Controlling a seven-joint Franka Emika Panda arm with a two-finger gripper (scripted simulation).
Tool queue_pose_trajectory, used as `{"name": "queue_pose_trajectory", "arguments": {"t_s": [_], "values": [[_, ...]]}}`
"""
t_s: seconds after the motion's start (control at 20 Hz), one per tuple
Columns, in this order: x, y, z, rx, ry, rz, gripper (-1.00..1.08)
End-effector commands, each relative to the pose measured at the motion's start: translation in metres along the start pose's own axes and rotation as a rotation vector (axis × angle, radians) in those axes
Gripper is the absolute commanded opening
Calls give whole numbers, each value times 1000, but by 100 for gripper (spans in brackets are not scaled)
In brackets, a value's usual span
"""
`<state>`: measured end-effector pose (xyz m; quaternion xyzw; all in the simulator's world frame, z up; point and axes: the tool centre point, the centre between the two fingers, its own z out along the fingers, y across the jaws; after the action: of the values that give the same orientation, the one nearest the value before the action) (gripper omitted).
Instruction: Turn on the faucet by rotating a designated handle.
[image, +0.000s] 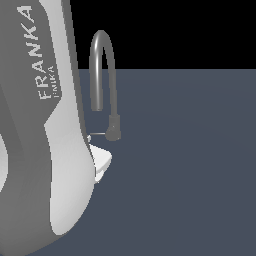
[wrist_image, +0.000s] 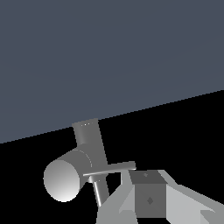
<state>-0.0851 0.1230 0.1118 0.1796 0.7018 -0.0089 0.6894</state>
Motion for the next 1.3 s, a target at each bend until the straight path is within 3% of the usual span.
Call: {"name": "queue_pose_trajectory", "arguments": {"t_s": [0.0,0.65,1.25], "values": [[6,-5,4,-35,-4,-39,-100],[29,-26,27,-178,-20,-202,-100],[33,-32,35,-215,-24,-245,-100]]}}
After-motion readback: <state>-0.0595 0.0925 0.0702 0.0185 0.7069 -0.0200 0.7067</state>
